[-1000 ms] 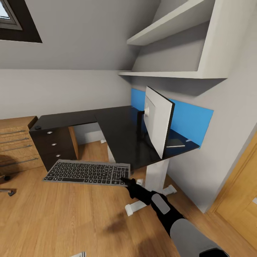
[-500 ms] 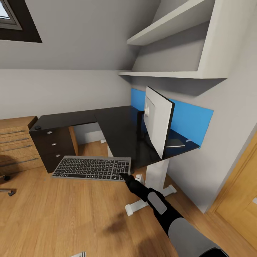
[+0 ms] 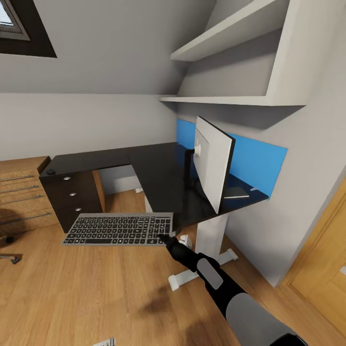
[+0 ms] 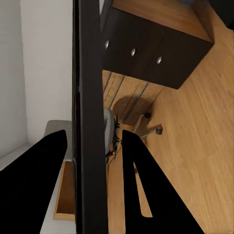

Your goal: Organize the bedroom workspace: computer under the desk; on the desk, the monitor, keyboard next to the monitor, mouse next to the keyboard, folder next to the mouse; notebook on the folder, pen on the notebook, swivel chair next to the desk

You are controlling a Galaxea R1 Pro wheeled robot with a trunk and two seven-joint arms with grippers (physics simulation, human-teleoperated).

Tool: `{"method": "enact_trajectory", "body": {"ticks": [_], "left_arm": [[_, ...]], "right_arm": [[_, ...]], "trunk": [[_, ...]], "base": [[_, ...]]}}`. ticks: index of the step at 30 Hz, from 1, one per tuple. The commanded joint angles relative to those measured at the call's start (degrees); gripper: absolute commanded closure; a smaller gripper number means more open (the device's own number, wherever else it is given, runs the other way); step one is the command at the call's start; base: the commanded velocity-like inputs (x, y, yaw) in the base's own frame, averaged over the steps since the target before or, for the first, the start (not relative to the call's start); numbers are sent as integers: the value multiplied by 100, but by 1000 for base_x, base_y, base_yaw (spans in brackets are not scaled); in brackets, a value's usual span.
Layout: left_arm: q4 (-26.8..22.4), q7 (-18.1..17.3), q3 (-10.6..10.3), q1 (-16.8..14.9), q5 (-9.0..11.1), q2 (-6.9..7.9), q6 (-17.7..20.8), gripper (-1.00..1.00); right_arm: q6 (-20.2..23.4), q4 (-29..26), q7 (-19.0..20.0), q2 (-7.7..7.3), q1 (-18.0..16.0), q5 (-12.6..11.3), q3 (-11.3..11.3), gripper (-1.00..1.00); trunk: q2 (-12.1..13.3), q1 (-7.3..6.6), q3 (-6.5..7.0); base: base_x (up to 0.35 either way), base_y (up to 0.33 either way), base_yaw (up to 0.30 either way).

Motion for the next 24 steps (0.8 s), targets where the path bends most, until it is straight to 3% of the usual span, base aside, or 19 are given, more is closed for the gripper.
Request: {"method": "enact_trajectory", "body": {"ticks": [1,13,17,24], "left_arm": [[-12,38,-16,-1,37,3,-18,-100],[-11,40,-16,-1,37,3,-102,-100],[-26,44,-16,-1,37,3,-125,-100],[-24,45,-17,-1,37,-6,-639,-100]], "right_arm": [[60,0,16,0,-4,-44,-3,100],[209,-3,237,0,-4,-58,-23,100],[209,2,262,0,-4,-58,-25,100],[209,3,265,0,-4,-59,-25,100]], "trunk": [[-3,0,-6],[-3,0,-6],[-3,0,1],[158,-88,92]], "base": [[0,0,0],[0,0,8],[0,0,196],[0,0,253]]}}
